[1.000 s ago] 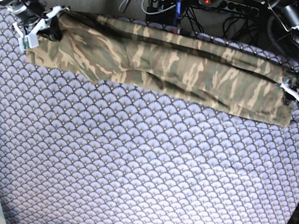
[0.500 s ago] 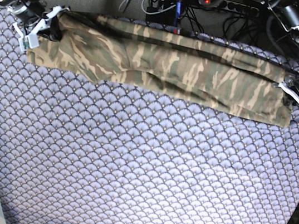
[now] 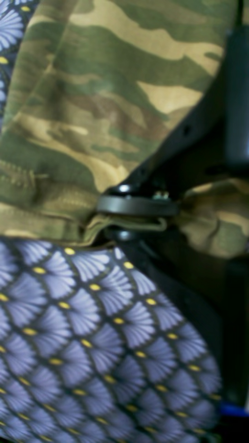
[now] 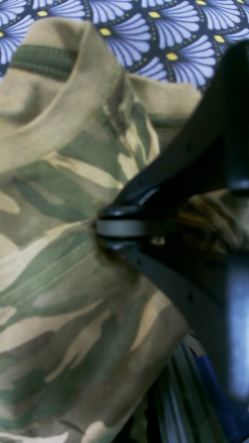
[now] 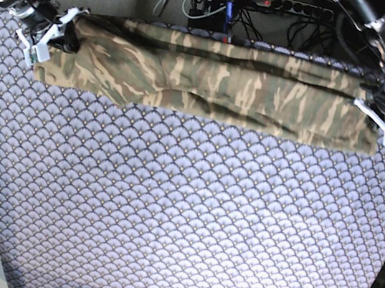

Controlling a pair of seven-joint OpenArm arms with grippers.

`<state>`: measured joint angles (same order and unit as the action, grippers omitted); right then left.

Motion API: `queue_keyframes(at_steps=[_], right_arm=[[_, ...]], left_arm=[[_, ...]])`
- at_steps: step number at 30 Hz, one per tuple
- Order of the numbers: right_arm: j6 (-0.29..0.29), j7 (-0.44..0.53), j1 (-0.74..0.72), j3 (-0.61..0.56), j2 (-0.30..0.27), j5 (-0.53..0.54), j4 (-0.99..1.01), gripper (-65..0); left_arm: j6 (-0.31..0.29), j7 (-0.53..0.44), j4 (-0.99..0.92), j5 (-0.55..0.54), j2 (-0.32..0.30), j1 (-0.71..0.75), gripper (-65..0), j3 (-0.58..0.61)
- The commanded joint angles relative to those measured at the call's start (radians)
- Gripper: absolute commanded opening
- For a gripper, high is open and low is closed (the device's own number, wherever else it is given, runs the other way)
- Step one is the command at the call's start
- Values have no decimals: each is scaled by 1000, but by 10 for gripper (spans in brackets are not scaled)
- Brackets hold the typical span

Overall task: Fold the T-shirt properly
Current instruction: 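Lift the strip end with the left gripper toward the right gripper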

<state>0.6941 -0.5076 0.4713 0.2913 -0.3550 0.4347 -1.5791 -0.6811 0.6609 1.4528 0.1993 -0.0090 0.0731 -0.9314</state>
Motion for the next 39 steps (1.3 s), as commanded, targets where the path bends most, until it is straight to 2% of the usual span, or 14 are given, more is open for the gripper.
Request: queue_keyframes(at_steps=[1,7,10,18,25,29,33,39], right_arm=[[4,-4,1,0,-13,5,-8,-650],[4,-4,1,0,-13,5,-8,-650],[4,-4,1,0,-13,5,-8,-650],[4,-4,1,0,-13,3,-8,-650],[4,-4,1,0,-13,3,-8,-650],[4,-4,1,0,-13,3,-8,-650],[4,-4,1,0,-13,3,-8,-650],[4,-4,1,0,-13,3,-8,-650]], left_arm=[[-17,70,39,35,11,15,-650,7],[-17,86,220,45,94,15,-650,15],[-17,161,297,39,96,15,-650,70],[-17,276,480,44,103,17,-650,170],[-17,374,549,45,114,31,-650,352],[-17,382,550,45,146,58,-650,467],[-17,386,552,47,146,95,-650,608],[-17,386,552,47,146,123,-650,751]])
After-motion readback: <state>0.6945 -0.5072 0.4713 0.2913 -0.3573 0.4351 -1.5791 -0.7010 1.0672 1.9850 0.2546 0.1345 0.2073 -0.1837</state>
